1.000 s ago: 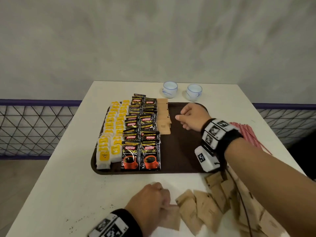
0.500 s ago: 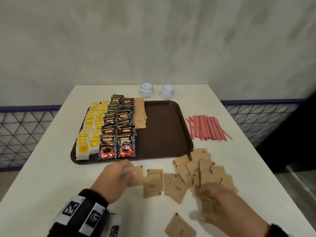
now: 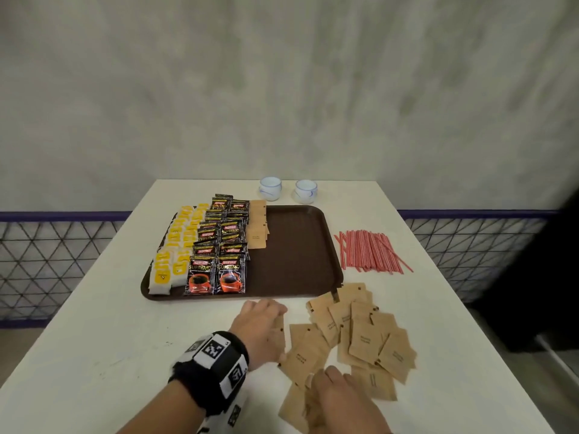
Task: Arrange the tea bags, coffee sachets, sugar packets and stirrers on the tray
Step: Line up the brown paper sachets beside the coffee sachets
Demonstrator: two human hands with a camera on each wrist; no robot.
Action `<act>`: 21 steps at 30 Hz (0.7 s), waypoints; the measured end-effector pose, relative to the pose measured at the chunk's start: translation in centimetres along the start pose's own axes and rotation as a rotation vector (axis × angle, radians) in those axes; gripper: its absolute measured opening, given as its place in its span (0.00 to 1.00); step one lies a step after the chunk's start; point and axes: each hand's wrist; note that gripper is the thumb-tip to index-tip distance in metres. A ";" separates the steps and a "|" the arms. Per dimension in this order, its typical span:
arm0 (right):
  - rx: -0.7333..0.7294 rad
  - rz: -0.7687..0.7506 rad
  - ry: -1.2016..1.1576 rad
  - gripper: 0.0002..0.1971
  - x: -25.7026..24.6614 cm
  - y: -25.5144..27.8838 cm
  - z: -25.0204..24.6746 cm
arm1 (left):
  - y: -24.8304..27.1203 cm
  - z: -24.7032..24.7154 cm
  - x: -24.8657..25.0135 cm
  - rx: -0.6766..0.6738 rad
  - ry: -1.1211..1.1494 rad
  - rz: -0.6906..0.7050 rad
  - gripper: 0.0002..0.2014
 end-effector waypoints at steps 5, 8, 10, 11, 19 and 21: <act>-0.177 0.040 -0.249 0.14 0.8 0.0 -1.0 | -0.3 0.2 0.3 -0.082 0.028 -0.168 0.39; -0.148 0.072 -0.281 0.22 1.0 0.0 -1.3 | -0.1 -1.0 -0.2 -0.129 -0.032 -0.234 0.28; -0.136 0.090 -0.284 0.23 1.3 0.3 -1.2 | 0.2 -2.4 -0.5 -0.136 -0.113 -0.239 0.23; -0.130 0.105 -0.286 0.21 1.5 0.4 -1.1 | 0.4 -3.2 -0.7 -0.126 -0.115 -0.243 0.21; -0.166 0.121 -0.160 0.16 1.8 0.8 -1.4 | 1.0 -1.3 3.5 -0.202 0.109 -0.056 0.29; -0.250 0.135 -0.154 0.17 2.6 0.4 -1.6 | 0.3 1.0 4.5 -0.179 -0.048 -0.033 0.33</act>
Point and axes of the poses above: each hand's wrist, its own y-axis away from the middle knuckle, its own z-axis out of the palm, x = y × z, and after that the axes turned 9 degrees about x, right-handed
